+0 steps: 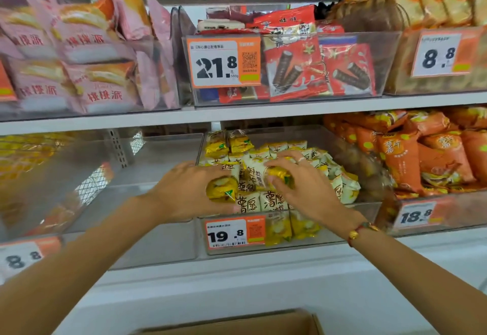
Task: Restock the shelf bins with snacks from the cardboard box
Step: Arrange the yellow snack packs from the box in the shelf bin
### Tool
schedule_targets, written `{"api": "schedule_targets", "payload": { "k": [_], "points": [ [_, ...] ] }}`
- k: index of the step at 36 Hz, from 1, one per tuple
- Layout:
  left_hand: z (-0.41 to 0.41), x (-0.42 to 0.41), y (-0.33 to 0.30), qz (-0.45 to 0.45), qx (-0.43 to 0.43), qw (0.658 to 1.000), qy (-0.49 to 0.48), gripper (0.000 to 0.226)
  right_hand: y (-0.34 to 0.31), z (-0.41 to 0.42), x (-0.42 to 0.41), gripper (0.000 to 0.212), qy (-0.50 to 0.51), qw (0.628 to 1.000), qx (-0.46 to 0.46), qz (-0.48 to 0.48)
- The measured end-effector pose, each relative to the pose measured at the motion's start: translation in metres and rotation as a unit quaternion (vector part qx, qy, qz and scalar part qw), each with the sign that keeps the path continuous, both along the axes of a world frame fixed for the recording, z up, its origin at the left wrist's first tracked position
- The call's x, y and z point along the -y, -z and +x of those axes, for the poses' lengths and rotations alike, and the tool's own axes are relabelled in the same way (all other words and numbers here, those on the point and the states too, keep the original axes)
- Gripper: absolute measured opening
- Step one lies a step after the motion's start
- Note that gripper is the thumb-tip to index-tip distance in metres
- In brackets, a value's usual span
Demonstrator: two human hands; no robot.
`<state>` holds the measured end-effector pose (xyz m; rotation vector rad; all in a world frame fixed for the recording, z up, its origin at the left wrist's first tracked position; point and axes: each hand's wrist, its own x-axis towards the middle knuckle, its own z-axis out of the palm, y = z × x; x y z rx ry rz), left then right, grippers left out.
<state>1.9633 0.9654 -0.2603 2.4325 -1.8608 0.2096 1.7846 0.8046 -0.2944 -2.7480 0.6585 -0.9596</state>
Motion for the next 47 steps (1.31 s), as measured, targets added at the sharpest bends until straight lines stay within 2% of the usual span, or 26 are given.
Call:
{"api": "schedule_targets", "payload": {
  "k": [3, 6, 9, 12, 14, 19, 21, 23, 28, 31, 34, 40, 43, 47],
  "points": [
    [-0.007, 0.000, -0.004, 0.031, 0.004, 0.999, 0.002, 0.098, -0.003, -0.002, -0.001, 0.040, 0.057, 0.998, -0.014, -0.031],
    [-0.007, 0.002, -0.008, 0.039, 0.003, 0.999, 0.021, 0.091, -0.006, -0.001, 0.004, 0.068, 0.061, 0.991, -0.101, -0.067],
    [-0.004, 0.002, -0.012, 0.056, -0.003, 0.998, 0.033, 0.072, -0.014, -0.001, 0.011, 0.083, 0.036, 0.986, -0.162, -0.017],
    [-0.003, 0.001, -0.016, 0.071, 0.040, 0.996, 0.026, 0.066, -0.022, 0.000, 0.019, 0.077, 0.027, 0.988, -0.153, 0.009],
    [-0.004, 0.000, -0.015, 0.043, 0.067, 0.996, 0.027, 0.064, -0.025, -0.001, 0.021, 0.071, 0.024, 0.992, -0.123, 0.014],
    [-0.017, 0.000, -0.002, -0.098, 0.026, 0.995, 0.022, 0.063, -0.021, -0.012, 0.017, 0.051, 0.054, 0.992, 0.073, 0.087],
    [-0.026, 0.008, 0.004, -0.123, 0.018, 0.992, 0.020, 0.064, -0.016, -0.015, 0.018, 0.045, 0.068, 0.977, 0.144, 0.140],
    [-0.032, 0.021, 0.010, -0.128, 0.028, 0.991, 0.028, 0.064, -0.013, -0.016, 0.023, 0.042, 0.085, 0.965, 0.178, 0.171],
    [-0.037, 0.067, 0.017, -0.147, 0.032, 0.988, 0.021, 0.063, -0.012, -0.013, 0.045, 0.042, 0.120, 0.956, 0.196, 0.182],
    [-0.034, 0.100, 0.014, -0.164, 0.062, 0.984, 0.021, 0.062, -0.013, -0.004, 0.062, 0.044, 0.130, 0.957, 0.180, 0.186],
    [-0.028, 0.128, 0.007, -0.148, 0.100, 0.984, -0.002, 0.058, -0.014, 0.009, 0.080, 0.048, 0.134, 0.960, 0.166, 0.179],
    [-0.004, 0.165, 0.006, -0.088, 0.121, 0.986, -0.072, 0.044, -0.015, 0.042, 0.113, 0.053, 0.158, 0.966, 0.114, 0.169],
    [0.012, 0.178, 0.012, -0.066, 0.103, 0.989, -0.086, 0.048, -0.010, 0.060, 0.125, 0.056, 0.155, 0.964, 0.072, 0.205],
    [0.019, 0.183, 0.018, -0.099, 0.088, 0.990, -0.053, 0.054, -0.003, 0.070, 0.128, 0.055, 0.110, 0.959, 0.070, 0.252]
  ]
}}
